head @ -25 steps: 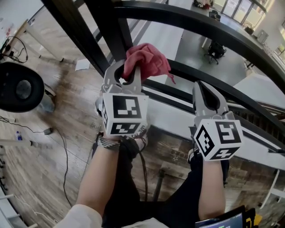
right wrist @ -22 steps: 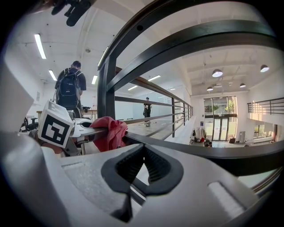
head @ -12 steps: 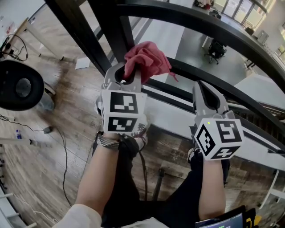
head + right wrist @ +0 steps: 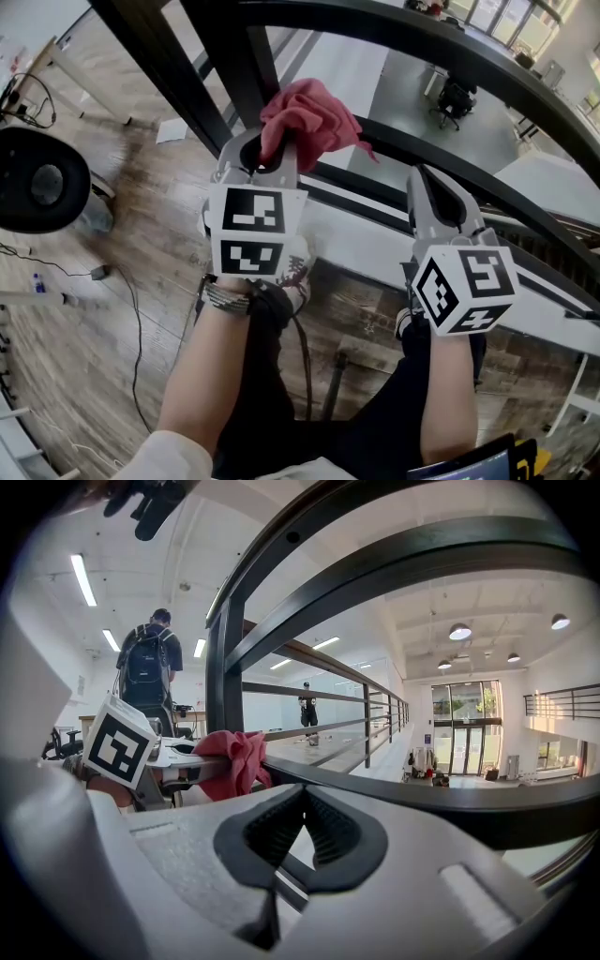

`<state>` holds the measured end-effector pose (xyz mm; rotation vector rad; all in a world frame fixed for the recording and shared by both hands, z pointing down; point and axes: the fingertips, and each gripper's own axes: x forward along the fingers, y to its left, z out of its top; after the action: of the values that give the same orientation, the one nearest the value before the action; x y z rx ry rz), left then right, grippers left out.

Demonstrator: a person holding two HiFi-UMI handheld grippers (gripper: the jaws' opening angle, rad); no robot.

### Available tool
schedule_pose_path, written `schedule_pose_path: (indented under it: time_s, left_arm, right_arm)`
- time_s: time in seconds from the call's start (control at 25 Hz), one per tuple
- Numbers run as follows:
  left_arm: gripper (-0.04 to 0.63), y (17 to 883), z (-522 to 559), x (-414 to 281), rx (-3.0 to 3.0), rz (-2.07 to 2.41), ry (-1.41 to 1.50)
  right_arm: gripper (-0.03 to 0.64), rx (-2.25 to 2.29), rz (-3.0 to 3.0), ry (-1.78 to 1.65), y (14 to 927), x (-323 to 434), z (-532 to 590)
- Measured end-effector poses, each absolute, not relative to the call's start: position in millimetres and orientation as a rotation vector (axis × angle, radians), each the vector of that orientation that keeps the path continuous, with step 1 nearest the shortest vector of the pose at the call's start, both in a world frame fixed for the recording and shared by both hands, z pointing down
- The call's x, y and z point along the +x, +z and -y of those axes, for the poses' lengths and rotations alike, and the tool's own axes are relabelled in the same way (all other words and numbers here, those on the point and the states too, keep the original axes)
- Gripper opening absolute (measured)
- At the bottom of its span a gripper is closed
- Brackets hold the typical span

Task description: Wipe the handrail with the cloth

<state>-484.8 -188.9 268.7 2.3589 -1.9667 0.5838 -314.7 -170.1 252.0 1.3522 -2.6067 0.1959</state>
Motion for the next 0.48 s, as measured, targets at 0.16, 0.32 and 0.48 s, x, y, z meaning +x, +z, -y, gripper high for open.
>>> schedule_pose_path:
  time_s: [0.16, 0.32, 0.48]
  left_arm:
    - [0.034, 270.0, 188.2, -474.4, 2.364, 1.948, 0.592]
    - [0.034, 270.5, 187.8, -474.5, 2.366, 1.93, 0.584]
    - [0.034, 270.6, 185.2, -463.0, 2.388, 1.904, 0.595]
  right_arm:
    - [0.002, 1.351, 2.606, 0.194, 252.0, -309.9, 169.3]
    - [0.002, 1.359, 2.603, 0.194, 251.9, -310.9, 169.7]
    - [0.002, 1.368, 2.601, 0.197, 250.7, -305.1, 168.9]
